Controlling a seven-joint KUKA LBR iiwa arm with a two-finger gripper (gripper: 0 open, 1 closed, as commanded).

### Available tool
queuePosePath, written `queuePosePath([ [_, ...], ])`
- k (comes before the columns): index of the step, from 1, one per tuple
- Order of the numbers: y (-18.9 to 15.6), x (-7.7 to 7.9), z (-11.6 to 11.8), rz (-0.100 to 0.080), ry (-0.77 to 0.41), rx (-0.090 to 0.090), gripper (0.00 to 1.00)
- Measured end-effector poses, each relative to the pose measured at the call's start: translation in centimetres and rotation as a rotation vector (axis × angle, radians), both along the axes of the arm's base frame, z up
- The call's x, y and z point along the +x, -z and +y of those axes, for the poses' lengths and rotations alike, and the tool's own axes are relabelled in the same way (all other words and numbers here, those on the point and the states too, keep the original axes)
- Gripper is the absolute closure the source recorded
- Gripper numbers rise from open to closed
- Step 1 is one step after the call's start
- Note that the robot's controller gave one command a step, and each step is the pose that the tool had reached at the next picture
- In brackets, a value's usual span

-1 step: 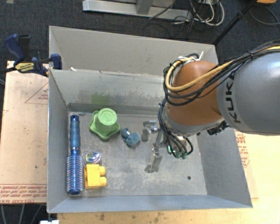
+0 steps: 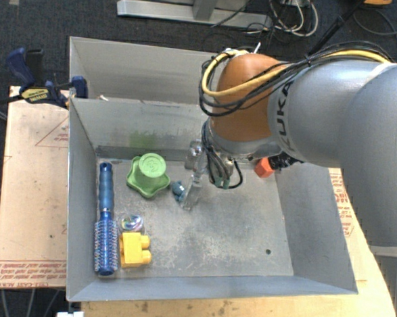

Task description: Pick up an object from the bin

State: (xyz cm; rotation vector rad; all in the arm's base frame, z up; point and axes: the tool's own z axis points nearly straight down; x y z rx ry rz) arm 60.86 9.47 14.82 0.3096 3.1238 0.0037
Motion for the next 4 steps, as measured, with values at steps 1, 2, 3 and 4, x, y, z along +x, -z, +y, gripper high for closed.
queuePosePath([
  [1, 8.0, 4.4, 4.2, 0.000, -0.396, -0.001, 0.00],
  [2, 7.6, 4.6, 4.1, -0.004, -0.393, -0.001, 1.00],
  [3, 3.9, 4.9, 6.5, -0.006, -0.628, -0.002, 1.00],
  [4, 4.0, 4.8, 6.4, -0.003, -0.626, -0.001, 0.00],
])
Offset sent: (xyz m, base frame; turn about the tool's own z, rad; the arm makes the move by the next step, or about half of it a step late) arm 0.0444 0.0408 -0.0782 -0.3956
